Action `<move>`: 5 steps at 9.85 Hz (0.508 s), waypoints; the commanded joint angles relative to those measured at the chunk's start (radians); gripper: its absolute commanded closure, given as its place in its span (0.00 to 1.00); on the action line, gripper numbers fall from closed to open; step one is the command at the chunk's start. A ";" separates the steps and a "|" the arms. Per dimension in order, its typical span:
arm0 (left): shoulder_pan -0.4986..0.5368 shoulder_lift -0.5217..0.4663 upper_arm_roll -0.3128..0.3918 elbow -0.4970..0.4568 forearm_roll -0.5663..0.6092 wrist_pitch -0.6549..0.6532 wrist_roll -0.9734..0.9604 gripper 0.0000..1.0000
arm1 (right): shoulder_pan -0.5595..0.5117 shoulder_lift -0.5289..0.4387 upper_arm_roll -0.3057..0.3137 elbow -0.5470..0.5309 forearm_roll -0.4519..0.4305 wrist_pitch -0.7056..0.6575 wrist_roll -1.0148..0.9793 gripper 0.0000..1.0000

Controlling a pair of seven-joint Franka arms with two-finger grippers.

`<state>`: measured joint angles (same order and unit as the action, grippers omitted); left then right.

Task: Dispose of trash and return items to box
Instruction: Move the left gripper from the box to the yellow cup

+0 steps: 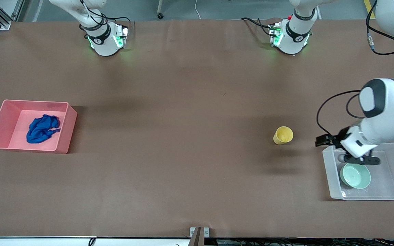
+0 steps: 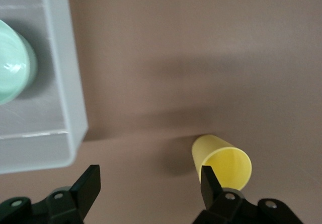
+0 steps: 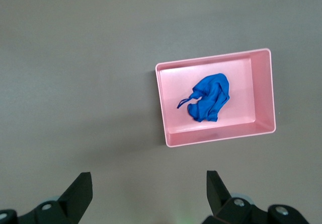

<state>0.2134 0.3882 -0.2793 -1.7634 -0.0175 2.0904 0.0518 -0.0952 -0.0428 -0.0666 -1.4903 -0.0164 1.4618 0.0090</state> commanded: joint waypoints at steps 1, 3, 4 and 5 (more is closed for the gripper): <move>0.007 -0.029 -0.024 -0.135 0.018 0.083 -0.021 0.12 | 0.006 0.003 -0.012 0.021 0.004 -0.009 -0.026 0.00; -0.015 -0.019 -0.029 -0.210 0.019 0.166 -0.064 0.14 | 0.011 0.003 -0.007 0.018 -0.007 -0.015 -0.028 0.00; -0.020 -0.015 -0.031 -0.250 0.022 0.219 -0.081 0.14 | 0.008 0.003 -0.007 0.019 -0.005 -0.020 -0.021 0.00; -0.043 -0.009 -0.031 -0.261 0.022 0.224 -0.095 0.14 | 0.011 0.003 -0.004 0.019 -0.007 -0.018 -0.018 0.00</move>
<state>0.1880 0.3771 -0.3093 -1.9690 -0.0174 2.2745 -0.0088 -0.0944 -0.0417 -0.0690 -1.4788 -0.0170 1.4537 -0.0117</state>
